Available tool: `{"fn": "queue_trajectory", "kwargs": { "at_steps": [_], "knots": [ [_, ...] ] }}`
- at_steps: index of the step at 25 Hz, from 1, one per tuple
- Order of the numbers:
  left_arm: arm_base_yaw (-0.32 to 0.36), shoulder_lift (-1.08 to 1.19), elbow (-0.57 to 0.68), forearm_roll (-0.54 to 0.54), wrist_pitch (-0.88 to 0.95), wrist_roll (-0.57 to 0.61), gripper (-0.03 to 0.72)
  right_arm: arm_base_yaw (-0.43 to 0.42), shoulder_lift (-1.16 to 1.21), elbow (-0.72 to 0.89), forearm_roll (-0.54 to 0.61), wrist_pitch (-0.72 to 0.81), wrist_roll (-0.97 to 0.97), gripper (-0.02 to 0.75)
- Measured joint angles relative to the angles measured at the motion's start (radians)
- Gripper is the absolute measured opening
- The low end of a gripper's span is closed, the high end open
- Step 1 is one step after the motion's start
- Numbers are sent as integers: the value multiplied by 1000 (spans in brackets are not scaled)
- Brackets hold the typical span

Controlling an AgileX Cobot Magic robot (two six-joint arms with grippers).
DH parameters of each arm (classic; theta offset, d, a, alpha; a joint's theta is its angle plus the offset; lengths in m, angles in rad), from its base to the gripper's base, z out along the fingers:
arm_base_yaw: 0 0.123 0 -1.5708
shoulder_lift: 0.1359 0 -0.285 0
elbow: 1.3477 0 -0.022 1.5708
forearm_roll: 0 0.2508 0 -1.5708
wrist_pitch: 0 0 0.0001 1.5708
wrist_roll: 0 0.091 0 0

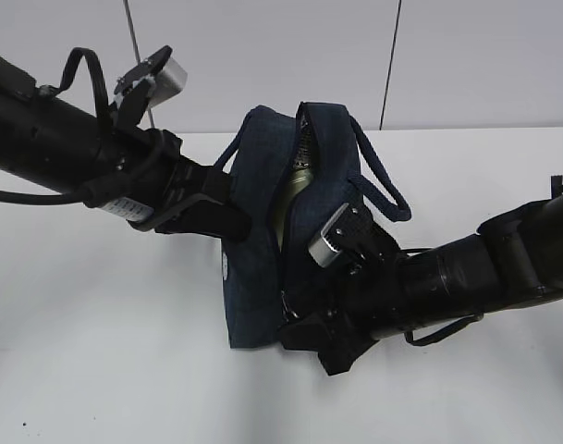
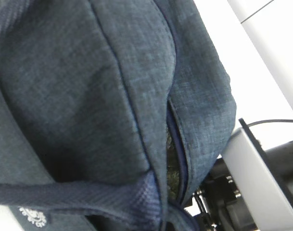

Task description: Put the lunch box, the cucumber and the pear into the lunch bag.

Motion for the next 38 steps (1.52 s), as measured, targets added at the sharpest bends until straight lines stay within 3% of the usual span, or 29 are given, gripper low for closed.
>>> {"fn": "queue_trajectory", "kwargs": {
  "at_steps": [8,17,25,29,33,38],
  "knots": [
    [0,0,0,3,2,1,-15,0,0,0,-20,-17,61,6],
    [0,0,0,3,-1,1,-15,0,-93,0,-171,-17,218,6],
    [0,0,0,-2,-7,1,3,0,-214,0,-372,-17,429,6],
    [0,0,0,-4,-4,1,105,0,-265,0,-420,-8,480,6],
    [0,0,0,-4,20,1,253,0,-297,0,-442,12,507,6],
    [0,0,0,-6,54,1,304,0,-304,0,-445,15,515,6]
  ]
}}
